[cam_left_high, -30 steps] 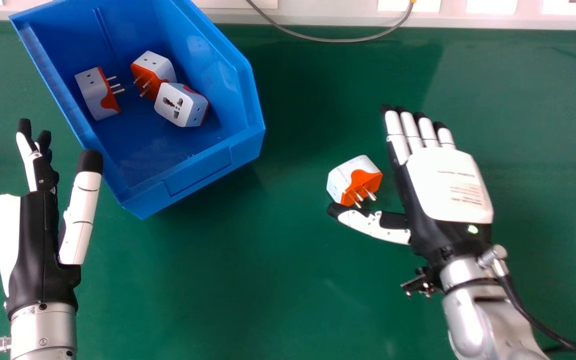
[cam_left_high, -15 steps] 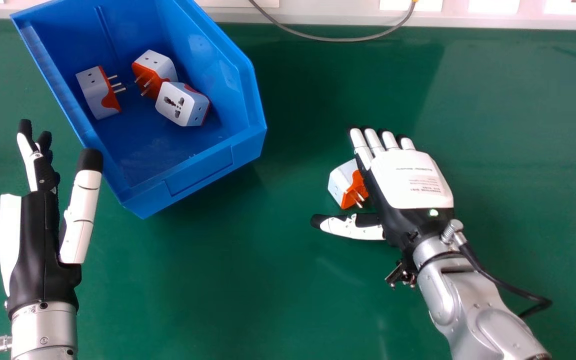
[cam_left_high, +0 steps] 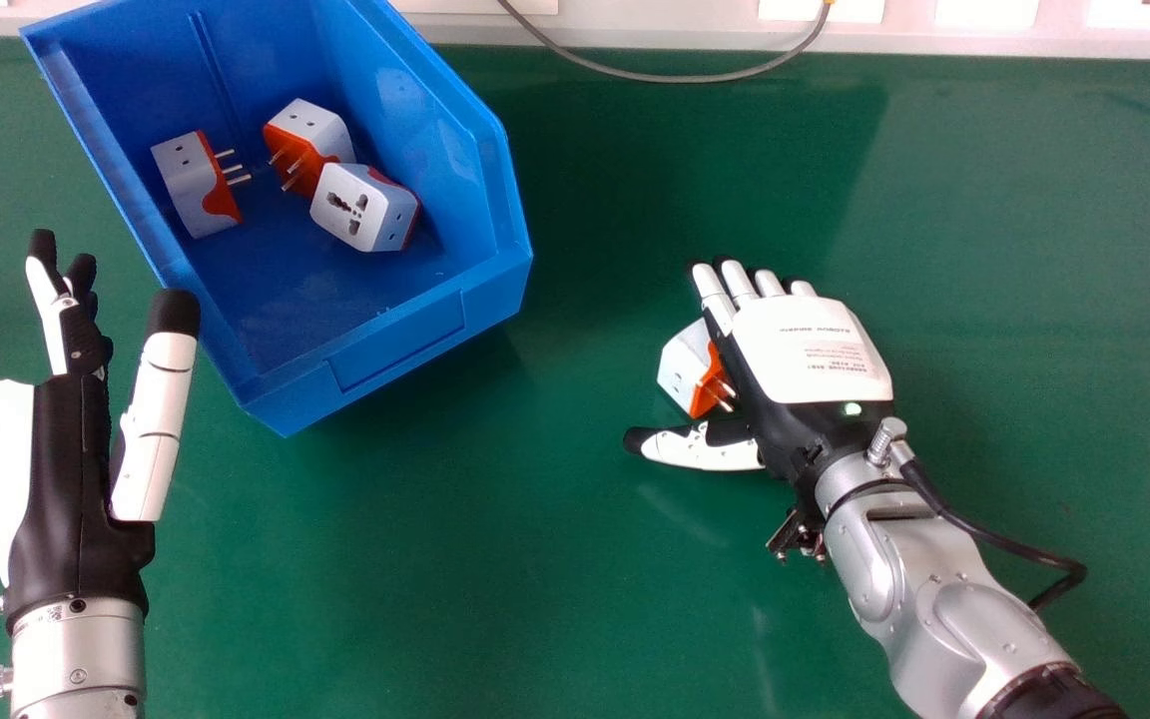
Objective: Pick all objects and put in blue box
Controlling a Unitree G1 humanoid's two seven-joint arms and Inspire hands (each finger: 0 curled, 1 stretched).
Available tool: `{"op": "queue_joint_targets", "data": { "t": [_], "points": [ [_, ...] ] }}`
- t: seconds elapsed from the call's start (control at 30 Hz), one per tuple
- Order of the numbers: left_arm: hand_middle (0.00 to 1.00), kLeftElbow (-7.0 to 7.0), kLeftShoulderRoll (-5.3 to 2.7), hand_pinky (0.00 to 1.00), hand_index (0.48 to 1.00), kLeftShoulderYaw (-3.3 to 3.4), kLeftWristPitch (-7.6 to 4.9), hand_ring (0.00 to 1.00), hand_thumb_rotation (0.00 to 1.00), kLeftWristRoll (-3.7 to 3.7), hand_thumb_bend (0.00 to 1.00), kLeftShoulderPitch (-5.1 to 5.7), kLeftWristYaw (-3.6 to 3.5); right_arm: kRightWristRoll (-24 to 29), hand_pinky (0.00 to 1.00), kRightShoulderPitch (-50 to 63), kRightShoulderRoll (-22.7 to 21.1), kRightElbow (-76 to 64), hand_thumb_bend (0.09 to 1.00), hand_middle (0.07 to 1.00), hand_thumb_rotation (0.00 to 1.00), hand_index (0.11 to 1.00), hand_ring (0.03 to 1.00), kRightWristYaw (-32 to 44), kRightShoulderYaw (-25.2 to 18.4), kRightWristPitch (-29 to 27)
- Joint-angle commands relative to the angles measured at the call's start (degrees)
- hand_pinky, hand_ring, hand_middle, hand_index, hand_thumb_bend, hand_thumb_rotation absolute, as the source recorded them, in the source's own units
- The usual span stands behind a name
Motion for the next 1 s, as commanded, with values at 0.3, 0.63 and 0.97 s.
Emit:
{"op": "queue_joint_targets", "data": {
  "t": [0.3,0.63,0.97],
  "points": [
    [1.00,0.04,1.57,0.97,1.000,0.66,-1.23,1.00,1.00,-0.52,0.69,-0.08,-0.41,3.34,0.90,-5.59,0.19,4.56,0.516,0.962,0.63,0.961,0.940,0.23,-1.08,0.67],
    [1.00,-0.29,1.59,0.97,1.000,0.79,-1.09,1.00,1.00,-0.55,0.70,0.05,-0.58,3.37,0.86,-6.53,0.10,5.11,0.520,0.933,0.62,0.937,0.912,-0.03,-0.20,1.08],
    [1.00,-1.71,1.19,0.97,1.000,0.61,-0.06,1.00,1.00,-0.28,0.69,0.48,-0.53,1.74,0.57,-7.46,-0.66,7.96,0.513,0.678,0.47,0.709,0.638,-5.58,1.32,-2.54]
  ]
}}
